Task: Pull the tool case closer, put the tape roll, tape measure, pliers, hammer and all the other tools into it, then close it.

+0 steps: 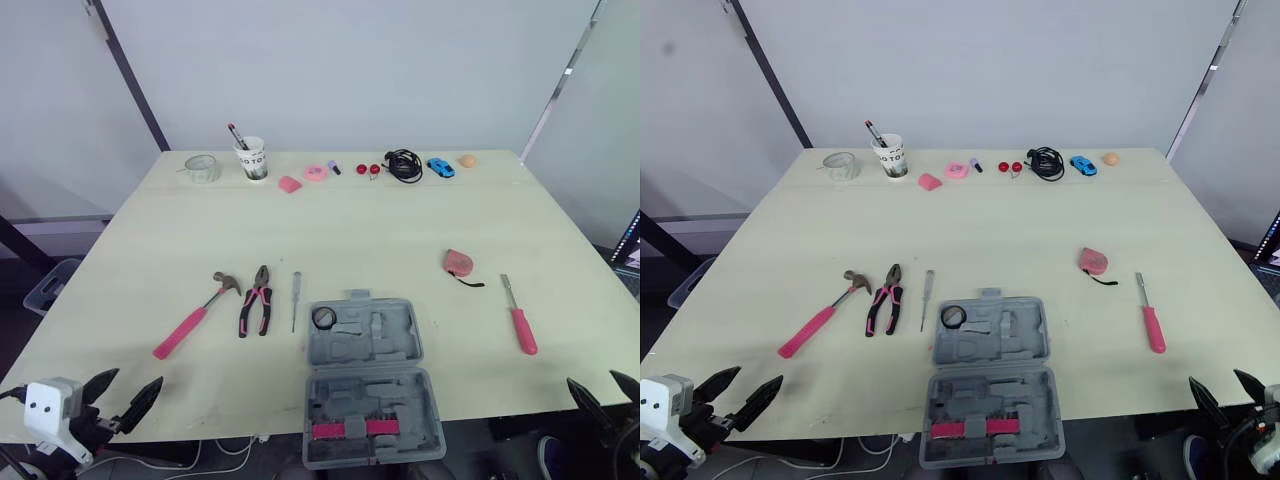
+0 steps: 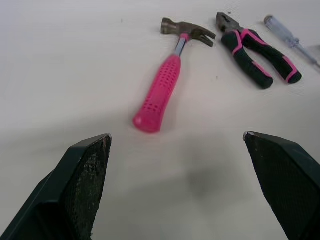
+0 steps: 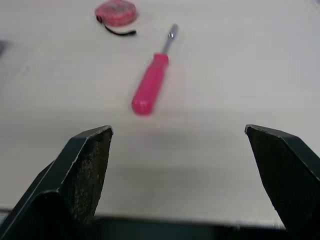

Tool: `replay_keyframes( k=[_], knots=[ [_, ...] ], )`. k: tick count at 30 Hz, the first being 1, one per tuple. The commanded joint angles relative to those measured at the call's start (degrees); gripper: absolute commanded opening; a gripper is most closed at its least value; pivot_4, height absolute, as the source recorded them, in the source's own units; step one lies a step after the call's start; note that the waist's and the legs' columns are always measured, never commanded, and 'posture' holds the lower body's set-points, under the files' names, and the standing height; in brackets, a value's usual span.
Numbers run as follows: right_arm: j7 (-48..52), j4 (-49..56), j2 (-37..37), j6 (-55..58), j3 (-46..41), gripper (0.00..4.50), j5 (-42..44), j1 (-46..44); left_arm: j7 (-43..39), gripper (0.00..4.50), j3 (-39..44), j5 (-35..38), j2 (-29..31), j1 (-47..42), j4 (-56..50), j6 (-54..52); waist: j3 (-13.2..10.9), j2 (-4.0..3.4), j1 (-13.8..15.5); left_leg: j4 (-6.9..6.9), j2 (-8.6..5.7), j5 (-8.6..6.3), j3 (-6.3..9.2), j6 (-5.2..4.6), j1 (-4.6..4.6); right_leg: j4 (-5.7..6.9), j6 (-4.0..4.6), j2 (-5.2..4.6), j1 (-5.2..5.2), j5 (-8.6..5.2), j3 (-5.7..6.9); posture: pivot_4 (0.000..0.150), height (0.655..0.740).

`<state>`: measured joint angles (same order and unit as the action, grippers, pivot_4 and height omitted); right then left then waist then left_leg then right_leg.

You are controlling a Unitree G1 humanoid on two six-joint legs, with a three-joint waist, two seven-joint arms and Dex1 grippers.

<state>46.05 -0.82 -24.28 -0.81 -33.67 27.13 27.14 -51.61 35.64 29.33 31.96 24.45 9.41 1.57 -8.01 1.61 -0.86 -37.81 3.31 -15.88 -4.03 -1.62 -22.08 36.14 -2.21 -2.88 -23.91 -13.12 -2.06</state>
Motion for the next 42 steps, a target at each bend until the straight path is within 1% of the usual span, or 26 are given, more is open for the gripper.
replay_keyframes(
  k=[1,4,8,10,14,19,22,28,33,38,42],
  knots=[
    [0.3,1.0,-0.9,-1.8,-0.6,4.47,0.6,-0.4,-1.5,4.5,0.8,0.2,1.0,-0.2,0.2,2.0,0.0,-0.01,0.0,0.02,0.0,-0.07,-0.06,0.12,0.04,0.0,-0.02,-0.15,0.0,-0.01,0.15,0.15,0.74],
    [0.3,0.6,-1.5,-1.8,0.3,4.47,0.0,-1.4,-2.6,4.5,0.3,0.1,1.2,-0.5,0.0,2.7,0.0,-0.02,0.1,0.04,0.0,-0.1,-0.08,0.17,0.08,0.0,-0.04,-0.45,0.02,-0.02,0.8,0.15,0.74],
    [1.4,0.6,-3.3,-0.5,1.8,4.47,0.0,-3.0,-4.0,4.5,-0.4,0.5,1.4,-1.0,-2.6,2.5,0.0,-0.03,0.1,0.07,-0.03,-0.08,-0.09,0.14,0.07,0.0,0.02,-0.72,0.02,0.02,1.31,0.15,0.74],
    [1.4,0.9,-4.0,-0.1,2.3,4.47,0.0,-3.5,-4.1,4.5,-0.6,0.8,1.3,-1.2,-3.7,2.1,0.0,-0.02,0.2,0.1,-0.05,0.04,-0.1,-0.08,0.07,0.0,0.02,-0.74,0.02,0.02,1.35,0.15,0.74],
    [1.2,2.9,-5.7,2.2,4.2,4.47,0.6,-6.3,-4.9,4.5,-2.4,1.6,1.7,-1.3,-10.1,0.0,0.0,0.01,0.3,0.14,-0.06,0.05,-0.09,-0.09,0.09,-0.02,0.03,-0.73,0.05,0.03,1.39,0.15,0.74],
    [-1.5,5.4,-7.2,7.5,9.1,4.47,-0.9,-12.5,-4.9,4.5,-6.4,2.2,2.5,-3.7,-17.8,-2.8,0.0,0.0,0.2,0.14,-0.06,0.06,-0.14,-0.1,0.16,-0.01,0.02,-0.68,0.1,0.03,1.38,0.15,0.74],
    [-4.6,6.7,-7.1,11.2,12.7,4.47,-2.0,-17.5,-5.1,4.5,-8.1,2.6,3.5,-5.3,-20.5,-4.4,0.0,-0.02,0.2,0.14,-0.08,0.06,-0.13,-0.11,0.16,-0.02,0.03,-0.33,0.22,0.04,1.35,0.15,0.74],
    [-10.5,7.3,-6.1,18.2,19.1,4.47,-5.5,-25.8,-6.1,4.5,-11.8,2.3,5.8,-8.2,-23.5,-6.5,0.0,-0.01,0.3,0.17,-0.09,0.07,-0.15,-0.12,0.24,-0.04,0.03,-0.2,0.26,0.06,1.32,0.15,0.74],
    [-16.1,1.7,-3.9,24.4,24.6,4.47,-9.4,-36.3,-7.5,4.5,-15.8,3.2,8.0,-13.9,-26.1,-9.4,0.0,-0.01,0.2,0.16,-0.19,0.08,-0.17,-0.12,0.2,-0.04,0.03,-0.16,0.26,0.07,1.31,0.15,0.74],
    [-18.3,-3.6,-2.5,25.9,27.0,4.47,-12.0,-42.3,-8.9,4.5,-17.8,4.0,9.2,-16.7,-27.6,-11.3,0.0,-0.02,0.2,0.17,-0.2,0.07,-0.19,-0.12,0.18,-0.06,0.03,-0.08,0.26,0.07,1.28,0.15,0.74],
    [-21.7,-8.2,-0.8,27.6,27.0,4.47,-13.3,-46.8,-10.7,4.5,-19.1,4.7,10.0,-18.3,-28.4,-12.5,0.0,-0.03,0.1,0.18,-0.18,0.08,-0.28,-0.12,0.08,-0.16,0.02,-0.02,0.26,0.07,1.31,0.15,0.74]
  ],
)
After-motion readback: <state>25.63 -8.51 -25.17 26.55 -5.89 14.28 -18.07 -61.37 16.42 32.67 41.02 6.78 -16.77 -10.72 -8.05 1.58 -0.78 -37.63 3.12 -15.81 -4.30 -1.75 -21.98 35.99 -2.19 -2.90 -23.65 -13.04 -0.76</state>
